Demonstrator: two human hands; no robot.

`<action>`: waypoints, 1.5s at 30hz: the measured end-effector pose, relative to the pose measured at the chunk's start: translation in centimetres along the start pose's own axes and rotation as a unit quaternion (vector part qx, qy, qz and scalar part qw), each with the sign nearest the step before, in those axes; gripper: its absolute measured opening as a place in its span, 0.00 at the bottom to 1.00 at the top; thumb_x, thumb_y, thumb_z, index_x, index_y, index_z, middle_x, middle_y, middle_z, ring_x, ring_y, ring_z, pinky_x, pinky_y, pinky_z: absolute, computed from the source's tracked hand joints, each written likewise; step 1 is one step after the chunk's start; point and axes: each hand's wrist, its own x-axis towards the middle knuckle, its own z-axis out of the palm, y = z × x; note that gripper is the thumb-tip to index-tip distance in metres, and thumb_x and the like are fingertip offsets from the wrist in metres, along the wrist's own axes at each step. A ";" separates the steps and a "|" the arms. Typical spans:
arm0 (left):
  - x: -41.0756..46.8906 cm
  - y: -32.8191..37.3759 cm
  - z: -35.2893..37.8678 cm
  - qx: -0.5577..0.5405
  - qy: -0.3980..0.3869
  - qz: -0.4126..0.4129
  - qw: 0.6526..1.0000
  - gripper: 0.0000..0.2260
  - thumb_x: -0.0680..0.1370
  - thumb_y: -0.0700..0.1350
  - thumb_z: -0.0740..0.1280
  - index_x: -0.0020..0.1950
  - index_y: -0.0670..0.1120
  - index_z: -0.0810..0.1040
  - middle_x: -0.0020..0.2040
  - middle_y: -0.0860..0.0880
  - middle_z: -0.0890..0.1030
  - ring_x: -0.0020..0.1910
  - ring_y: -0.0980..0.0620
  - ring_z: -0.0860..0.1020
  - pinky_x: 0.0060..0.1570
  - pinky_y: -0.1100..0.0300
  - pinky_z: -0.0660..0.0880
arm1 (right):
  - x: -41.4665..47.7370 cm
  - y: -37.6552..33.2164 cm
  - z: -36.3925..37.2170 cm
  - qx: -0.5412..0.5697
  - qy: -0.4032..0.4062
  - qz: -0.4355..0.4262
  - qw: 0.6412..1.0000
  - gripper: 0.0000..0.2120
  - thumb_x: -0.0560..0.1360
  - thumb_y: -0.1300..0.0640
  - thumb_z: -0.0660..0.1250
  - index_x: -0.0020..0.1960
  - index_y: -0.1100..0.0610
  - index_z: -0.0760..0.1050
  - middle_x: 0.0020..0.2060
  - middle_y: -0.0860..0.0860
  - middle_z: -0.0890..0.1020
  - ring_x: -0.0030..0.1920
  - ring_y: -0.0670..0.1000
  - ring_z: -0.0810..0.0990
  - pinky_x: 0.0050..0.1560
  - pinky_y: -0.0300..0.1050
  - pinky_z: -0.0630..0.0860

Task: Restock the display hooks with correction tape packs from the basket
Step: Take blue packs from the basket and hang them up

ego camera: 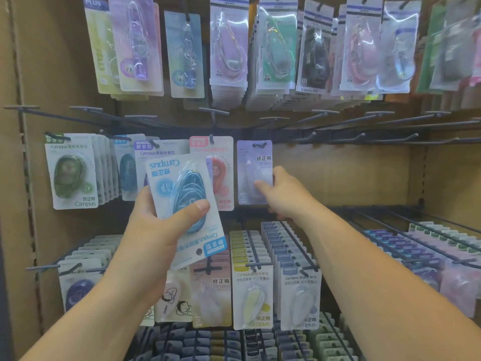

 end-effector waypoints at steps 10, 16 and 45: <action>0.1 0.6 0.1 -0.027 -0.059 0.000 0.998 0.26 0.70 0.46 0.75 0.68 0.50 0.79 0.59 0.45 0.87 0.55 0.40 0.87 0.45 0.47 0.85 | -9.6 -3.6 -0.6 0.176 -0.070 -0.202 0.961 0.18 0.69 0.37 0.76 0.55 0.42 0.76 0.44 0.48 0.82 0.42 0.47 0.82 0.39 0.43 0.79; -0.4 0.6 1.1 -0.055 -0.051 -0.019 0.997 0.24 0.73 0.50 0.77 0.69 0.53 0.80 0.61 0.46 0.87 0.59 0.41 0.86 0.61 0.38 0.80 | -11.2 -3.7 2.2 0.246 -0.029 -0.194 0.949 0.22 0.67 0.47 0.83 0.55 0.46 0.77 0.43 0.49 0.85 0.41 0.50 0.83 0.44 0.48 0.83; -1.3 2.7 -17.0 -0.033 -0.005 -0.050 0.998 0.29 0.68 0.44 0.76 0.68 0.59 0.77 0.62 0.49 0.86 0.59 0.40 0.86 0.62 0.30 0.77 | -13.7 -14.7 16.1 0.414 -0.132 -0.127 0.892 0.17 0.76 0.61 0.75 0.61 0.53 0.72 0.51 0.49 0.85 0.50 0.52 0.86 0.40 0.45 0.82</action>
